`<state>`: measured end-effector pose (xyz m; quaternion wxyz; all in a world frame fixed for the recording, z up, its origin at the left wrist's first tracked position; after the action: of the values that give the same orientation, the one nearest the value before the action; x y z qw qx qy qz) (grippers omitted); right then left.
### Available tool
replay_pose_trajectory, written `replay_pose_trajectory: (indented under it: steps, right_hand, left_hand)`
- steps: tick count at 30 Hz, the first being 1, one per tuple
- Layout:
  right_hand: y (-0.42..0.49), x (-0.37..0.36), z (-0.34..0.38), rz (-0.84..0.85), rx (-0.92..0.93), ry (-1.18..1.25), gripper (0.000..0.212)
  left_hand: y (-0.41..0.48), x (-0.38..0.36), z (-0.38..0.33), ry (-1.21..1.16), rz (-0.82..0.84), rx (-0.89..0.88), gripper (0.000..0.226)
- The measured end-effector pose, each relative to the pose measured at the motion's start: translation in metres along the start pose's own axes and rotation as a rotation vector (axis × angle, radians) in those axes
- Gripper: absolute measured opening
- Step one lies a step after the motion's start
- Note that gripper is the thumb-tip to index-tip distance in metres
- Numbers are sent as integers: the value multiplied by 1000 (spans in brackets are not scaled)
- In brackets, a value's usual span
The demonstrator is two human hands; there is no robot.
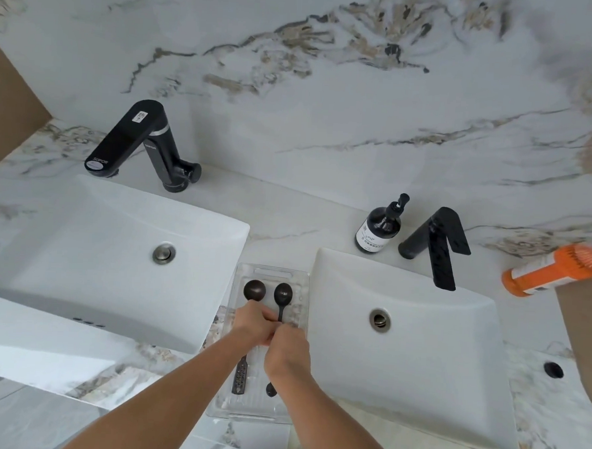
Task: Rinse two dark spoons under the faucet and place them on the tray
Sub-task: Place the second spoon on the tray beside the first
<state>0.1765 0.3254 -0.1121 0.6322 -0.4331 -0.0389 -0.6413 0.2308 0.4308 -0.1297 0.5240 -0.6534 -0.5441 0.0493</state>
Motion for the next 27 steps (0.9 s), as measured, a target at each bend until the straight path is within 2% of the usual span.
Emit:
replay_pose_trajectory:
  steps: [3,11,13,15,19,23,27]
  right_hand:
    - [-1,-6,-6,-10,-140,185,36]
    - [1,-5,-6,-20,-139,151,39]
    - [-1,-3,-5,-14,-115,109,38]
    - [-2,1,-2,-6,-58,17,32]
    - [-4,4,-4,-23,-53,75,23]
    - [-10,4,-7,-26,-151,217,31]
    - [-15,11,-1,11,-53,91,31]
  left_hand:
    - [3,0,0,40,-30,-21,40]
    - [7,-1,-7,96,-66,-26,16]
    - [6,-3,-6,117,-72,-11,20]
    - [4,-3,-5,122,-82,6,35]
    - [-1,-3,-4,122,-91,12,44]
    - [-6,-2,-6,107,-115,0,42]
    - [-12,1,-5,111,-143,-13,29]
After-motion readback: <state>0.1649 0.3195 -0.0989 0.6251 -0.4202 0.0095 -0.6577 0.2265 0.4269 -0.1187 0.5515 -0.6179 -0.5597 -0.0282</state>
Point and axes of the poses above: each hand's wrist, its own y-axis towards the middle knuckle, its own x-axis out of the back of the hand, z = x × y, the point moved 9 cm from there along y, towards the middle knuckle, and after that the axes turned 12 degrees about x, right-handed, at the moved point
